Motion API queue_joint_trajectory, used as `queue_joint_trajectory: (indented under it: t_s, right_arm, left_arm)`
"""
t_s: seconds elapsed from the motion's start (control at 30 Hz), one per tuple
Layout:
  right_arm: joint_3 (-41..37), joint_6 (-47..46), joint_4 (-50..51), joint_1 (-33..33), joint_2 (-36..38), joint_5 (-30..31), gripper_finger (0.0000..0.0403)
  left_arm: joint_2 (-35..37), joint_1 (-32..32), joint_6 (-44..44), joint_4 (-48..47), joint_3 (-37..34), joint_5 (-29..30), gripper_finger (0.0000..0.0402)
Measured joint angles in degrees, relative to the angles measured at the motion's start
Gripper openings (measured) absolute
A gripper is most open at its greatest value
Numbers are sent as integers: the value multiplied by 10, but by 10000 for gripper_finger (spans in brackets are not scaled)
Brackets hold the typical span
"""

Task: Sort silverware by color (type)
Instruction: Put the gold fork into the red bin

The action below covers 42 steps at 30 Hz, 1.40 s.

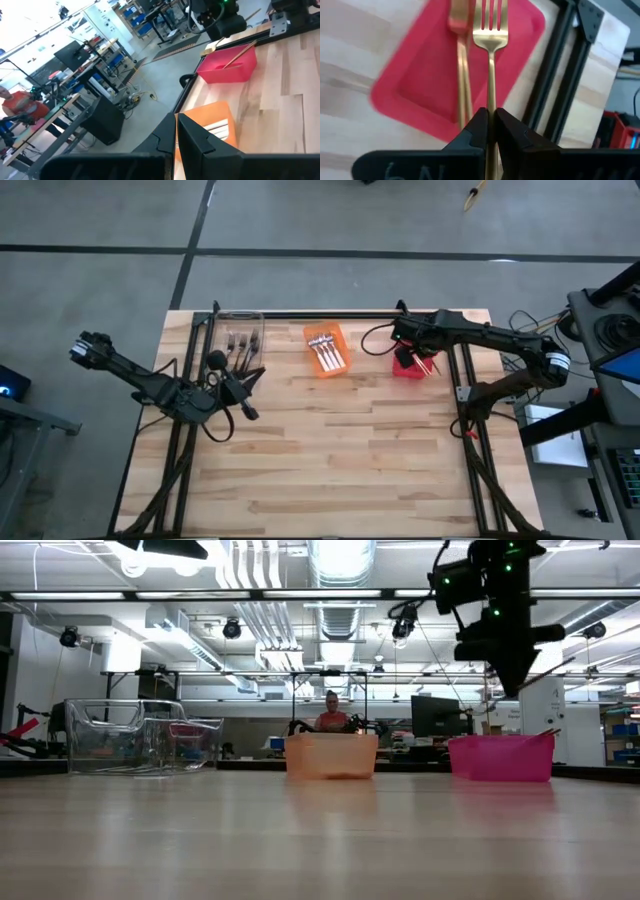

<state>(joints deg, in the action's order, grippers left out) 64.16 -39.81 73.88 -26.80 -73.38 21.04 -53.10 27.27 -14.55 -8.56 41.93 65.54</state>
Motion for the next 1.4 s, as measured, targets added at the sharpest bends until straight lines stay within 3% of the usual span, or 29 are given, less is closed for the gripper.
queue_joint_trajectory:
  t_s: [0.43,0.53,0.73,0.93,1.1,1.4]
  right_arm:
    - [-47,-72,-50,-32,-9,-25,13]
    - [-47,-69,-72,-38,-16,-60,13]
    - [-45,-41,-98,-52,-44,-76,13]
    - [-36,-23,-100,-69,-68,-102,13]
    - [-36,7,-100,-82,-81,-136,13]
    - [-36,38,-103,-107,-83,-136,13]
  left_arm:
    - [0,-42,-2,-9,-11,1,1]
    - [0,-70,-13,-7,-11,1,1]
    - [0,-147,-71,24,-11,0,1]
    - [0,-201,-74,25,-11,0,1]
    - [-1,-210,-73,25,-12,-1,1]
    - [-1,-210,-70,26,-12,-1,1]
